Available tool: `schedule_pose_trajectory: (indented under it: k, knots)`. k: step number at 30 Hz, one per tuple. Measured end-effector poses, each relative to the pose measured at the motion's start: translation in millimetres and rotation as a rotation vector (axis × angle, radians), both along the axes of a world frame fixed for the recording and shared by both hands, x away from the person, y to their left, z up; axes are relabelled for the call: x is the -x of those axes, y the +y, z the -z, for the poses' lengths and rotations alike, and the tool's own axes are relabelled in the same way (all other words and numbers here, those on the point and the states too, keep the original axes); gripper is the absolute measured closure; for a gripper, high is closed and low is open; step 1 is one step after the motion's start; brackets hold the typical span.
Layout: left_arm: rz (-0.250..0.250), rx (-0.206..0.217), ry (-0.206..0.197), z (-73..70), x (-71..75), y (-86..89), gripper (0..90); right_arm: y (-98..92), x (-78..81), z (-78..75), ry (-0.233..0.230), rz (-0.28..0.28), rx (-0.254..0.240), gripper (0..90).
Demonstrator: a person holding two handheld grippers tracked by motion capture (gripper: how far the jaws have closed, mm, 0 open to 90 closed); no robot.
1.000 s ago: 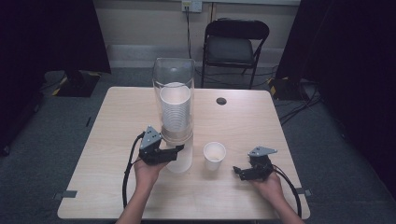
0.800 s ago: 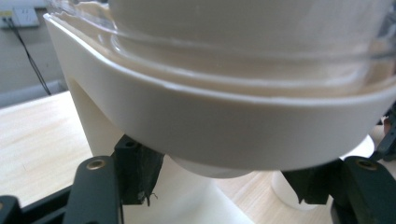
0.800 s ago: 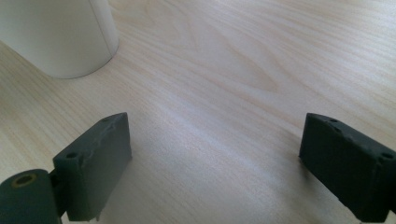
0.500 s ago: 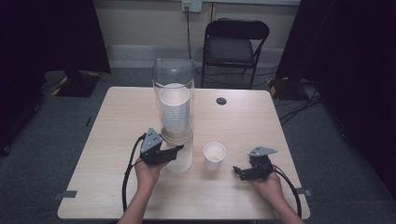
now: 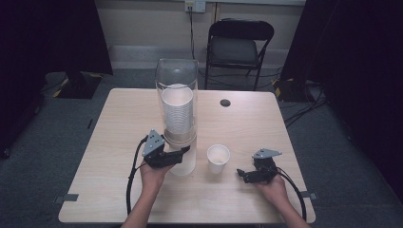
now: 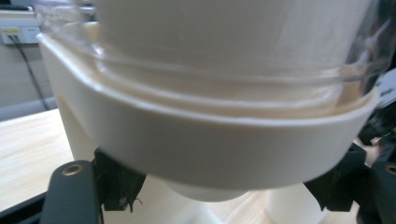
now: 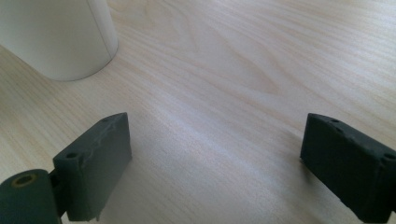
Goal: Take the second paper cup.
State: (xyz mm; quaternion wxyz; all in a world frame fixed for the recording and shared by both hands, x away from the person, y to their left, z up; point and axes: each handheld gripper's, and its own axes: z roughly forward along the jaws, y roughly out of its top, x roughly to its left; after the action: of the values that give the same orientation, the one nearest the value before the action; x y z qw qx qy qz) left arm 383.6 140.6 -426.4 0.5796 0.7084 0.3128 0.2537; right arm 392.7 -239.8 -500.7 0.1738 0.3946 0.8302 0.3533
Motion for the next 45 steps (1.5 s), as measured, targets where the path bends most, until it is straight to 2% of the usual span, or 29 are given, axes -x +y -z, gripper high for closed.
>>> schedule_pose_trajectory:
  k: [2,3,4,6,11,18,19,21,22,23,27,28,29,32,34,37,38,40,41,42,43,44,45]
  knots:
    - [0.008,0.003,-0.006,0.6,-1.8,1.8,27.8,0.0,-0.1,0.0,-0.001,-0.001,0.0,8.1]
    - [0.015,-0.005,-0.015,1.3,-2.6,3.0,32.4,-0.1,-0.1,0.0,0.0,-0.001,0.0,8.1]
    - [0.016,0.008,-0.005,1.9,-2.8,3.1,32.8,0.0,-0.1,0.0,-0.001,-0.001,0.0,8.1]
    - [0.022,-0.008,-0.005,1.4,-3.5,3.7,34.4,0.0,0.0,0.0,0.0,0.0,0.0,8.1]
    - [-0.005,-0.015,-0.008,3.4,-0.2,1.1,35.2,0.0,0.0,0.1,-0.001,0.0,0.0,8.2]
    - [-0.017,-0.003,-0.017,7.0,3.9,0.3,35.4,0.2,0.4,0.1,-0.001,0.004,0.0,8.2]
    - [-0.009,-0.013,-0.027,8.0,4.0,1.1,35.5,0.3,0.4,0.1,-0.001,0.004,0.0,8.2]
    - [-0.026,-0.008,-0.019,7.6,5.0,-0.6,35.5,0.2,0.4,0.1,-0.001,0.004,0.0,8.2]
    - [-0.013,-0.013,-0.027,8.1,4.2,0.9,35.5,0.2,0.4,0.1,-0.001,0.004,0.0,8.2]
    - [-0.026,-0.022,-0.021,8.0,5.2,-0.3,35.5,0.2,0.4,0.1,-0.001,0.004,0.0,8.2]
    - [-0.033,-0.006,-0.027,9.4,6.3,-1.5,35.6,0.3,0.4,0.1,-0.001,0.004,0.0,8.2]
    - [-0.03,-0.015,-0.035,9.9,6.5,-0.8,35.5,0.2,0.4,0.1,-0.001,0.004,0.0,8.2]
    - [-0.036,-0.001,-0.025,11.0,7.7,-1.2,35.6,0.3,0.3,0.1,-0.001,0.004,0.0,8.1]
    - [-0.026,-0.014,-0.024,10.1,6.3,-0.7,35.6,0.3,0.3,0.1,-0.001,0.004,0.0,8.1]
    - [-0.026,-0.009,-0.019,9.4,5.5,-0.7,35.5,0.3,0.2,0.1,-0.001,0.004,0.0,8.1]
    - [-0.026,-0.018,0.005,5.7,3.9,-0.2,34.6,0.2,0.1,0.1,-0.001,0.003,0.0,8.1]
    - [-0.026,-0.004,0.012,5.8,3.8,-0.5,34.1,0.2,0.1,0.1,-0.001,0.003,0.0,8.1]
    - [-0.015,-0.035,0.01,4.6,2.4,-0.6,32.2,0.3,0.0,0.1,0.0,0.003,0.0,8.1]
    - [-0.031,-0.052,0.035,4.9,1.8,-2.1,25.4,0.3,-0.1,0.0,0.001,0.002,0.0,8.1]
    - [-0.05,-0.051,0.075,5.8,0.0,-4.3,14.2,0.2,-0.4,0.1,-0.001,-0.001,0.001,8.1]
    - [-0.061,-0.055,0.095,6.0,0.4,-4.8,5.4,0.1,-0.6,0.1,-0.001,-0.002,0.001,8.0]
    - [-0.061,-0.07,0.076,6.7,2.3,-4.2,2.2,0.3,-0.7,0.1,0.0,-0.001,0.0,8.0]
    - [-0.067,-0.085,0.055,6.4,4.0,-3.5,2.7,0.4,-0.8,0.1,0.0,-0.001,-0.001,8.0]
